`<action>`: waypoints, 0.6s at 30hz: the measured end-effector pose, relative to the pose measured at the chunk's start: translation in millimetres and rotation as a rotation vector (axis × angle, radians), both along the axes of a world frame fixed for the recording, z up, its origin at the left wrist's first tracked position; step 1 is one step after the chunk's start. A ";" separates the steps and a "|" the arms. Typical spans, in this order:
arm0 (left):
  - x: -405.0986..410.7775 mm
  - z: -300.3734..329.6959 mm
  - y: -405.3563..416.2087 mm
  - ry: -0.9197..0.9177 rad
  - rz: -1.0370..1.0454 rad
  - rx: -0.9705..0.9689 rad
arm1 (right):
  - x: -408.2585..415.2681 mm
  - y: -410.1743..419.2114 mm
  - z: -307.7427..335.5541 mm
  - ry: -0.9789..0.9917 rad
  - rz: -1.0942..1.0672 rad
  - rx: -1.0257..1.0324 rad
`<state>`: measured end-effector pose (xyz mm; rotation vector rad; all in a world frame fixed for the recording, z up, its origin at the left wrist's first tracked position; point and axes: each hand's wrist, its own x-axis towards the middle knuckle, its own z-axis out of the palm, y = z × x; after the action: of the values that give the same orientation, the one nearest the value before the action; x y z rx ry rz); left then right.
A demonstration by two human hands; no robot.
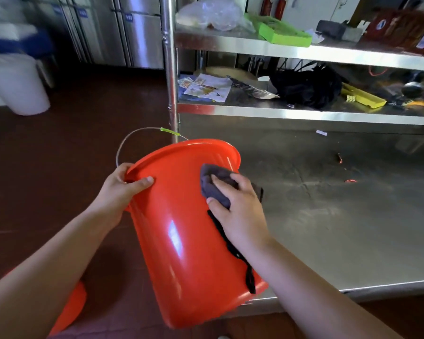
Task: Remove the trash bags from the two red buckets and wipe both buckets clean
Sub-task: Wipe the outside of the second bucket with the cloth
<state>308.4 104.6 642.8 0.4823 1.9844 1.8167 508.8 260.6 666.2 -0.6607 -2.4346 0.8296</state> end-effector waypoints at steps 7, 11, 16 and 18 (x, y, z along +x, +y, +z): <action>-4.5 -7.1 -6.4 -0.076 -0.028 0.034 | -58.7 -8.2 23.4 -0.068 0.290 0.278; -5.9 -12.6 -13.2 -0.061 -0.014 0.014 | -67.8 4.2 24.8 -0.035 0.218 0.170; 1.3 -10.0 -15.3 0.212 0.048 -0.370 | -57.7 22.5 24.0 0.008 0.163 0.135; 6.3 -7.5 -24.2 0.339 0.129 -0.647 | -54.0 29.3 23.6 0.010 0.161 0.128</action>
<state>314.7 80.3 635.3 0.4770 2.7228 1.0914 454.9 289.9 689.8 -0.4165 -2.5320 0.7286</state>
